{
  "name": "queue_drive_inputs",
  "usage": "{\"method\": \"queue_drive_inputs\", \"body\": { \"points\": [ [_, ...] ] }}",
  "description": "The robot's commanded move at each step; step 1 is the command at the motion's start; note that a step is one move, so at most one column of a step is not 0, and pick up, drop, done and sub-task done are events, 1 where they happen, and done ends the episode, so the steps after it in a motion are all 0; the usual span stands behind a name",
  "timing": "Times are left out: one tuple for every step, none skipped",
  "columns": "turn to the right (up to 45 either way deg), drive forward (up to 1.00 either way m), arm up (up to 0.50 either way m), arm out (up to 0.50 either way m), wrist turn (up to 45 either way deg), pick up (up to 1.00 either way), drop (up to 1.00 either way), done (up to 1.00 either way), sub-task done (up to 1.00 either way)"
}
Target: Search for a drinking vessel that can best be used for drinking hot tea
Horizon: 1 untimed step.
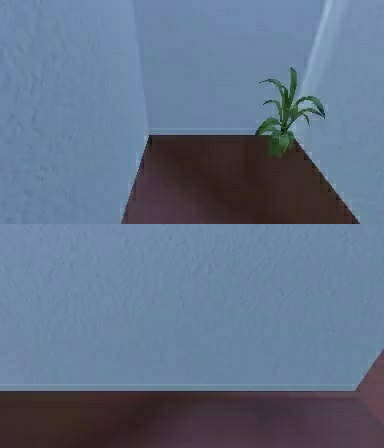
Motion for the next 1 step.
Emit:
{"method": "queue_drive_inputs", "body": {
  "points": [
    [45.0,0.00,0.00,0.00,0.0,0.00,0.00,0.00,0.00]
  ]
}}
